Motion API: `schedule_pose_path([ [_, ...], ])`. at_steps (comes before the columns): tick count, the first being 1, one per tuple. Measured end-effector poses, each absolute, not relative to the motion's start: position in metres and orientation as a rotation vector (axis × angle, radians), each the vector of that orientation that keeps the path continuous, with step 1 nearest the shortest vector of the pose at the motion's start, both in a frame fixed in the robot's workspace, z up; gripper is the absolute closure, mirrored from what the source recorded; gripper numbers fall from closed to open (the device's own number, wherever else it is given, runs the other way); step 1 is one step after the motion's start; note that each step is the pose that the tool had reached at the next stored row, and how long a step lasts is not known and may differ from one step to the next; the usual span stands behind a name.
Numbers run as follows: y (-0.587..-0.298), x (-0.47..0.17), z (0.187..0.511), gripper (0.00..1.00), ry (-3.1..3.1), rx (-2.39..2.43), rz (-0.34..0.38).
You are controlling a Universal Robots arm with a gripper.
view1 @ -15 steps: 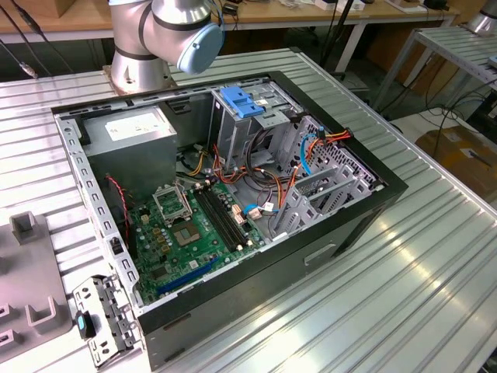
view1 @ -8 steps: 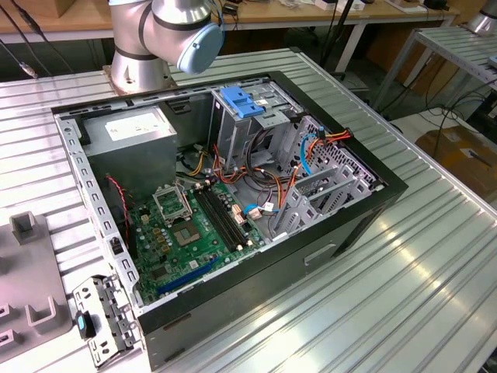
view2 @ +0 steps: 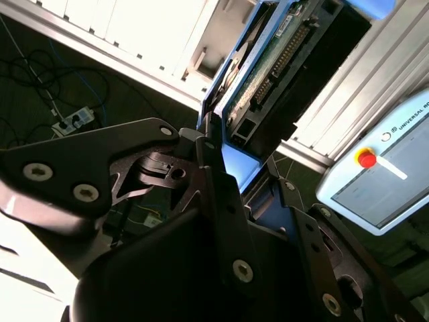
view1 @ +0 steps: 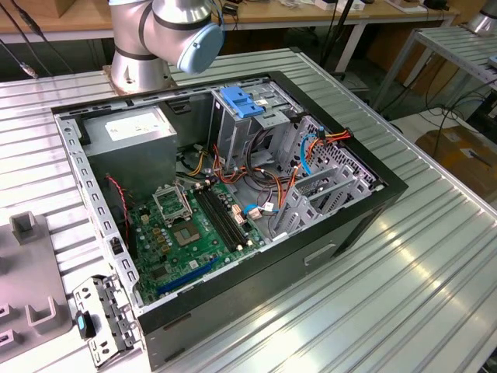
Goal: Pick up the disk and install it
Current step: 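Pick up the disk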
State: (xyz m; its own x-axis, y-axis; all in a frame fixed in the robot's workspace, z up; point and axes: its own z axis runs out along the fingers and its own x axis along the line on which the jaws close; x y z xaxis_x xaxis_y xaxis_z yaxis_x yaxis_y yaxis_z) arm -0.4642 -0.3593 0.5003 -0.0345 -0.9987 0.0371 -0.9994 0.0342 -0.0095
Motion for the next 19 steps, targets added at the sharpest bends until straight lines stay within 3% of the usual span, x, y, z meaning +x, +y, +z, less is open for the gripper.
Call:
schedule_pose_path([
  [19, -0.3600, -0.4542, 0.5003, 0.64, -2.245, 2.169, 0.051],
])
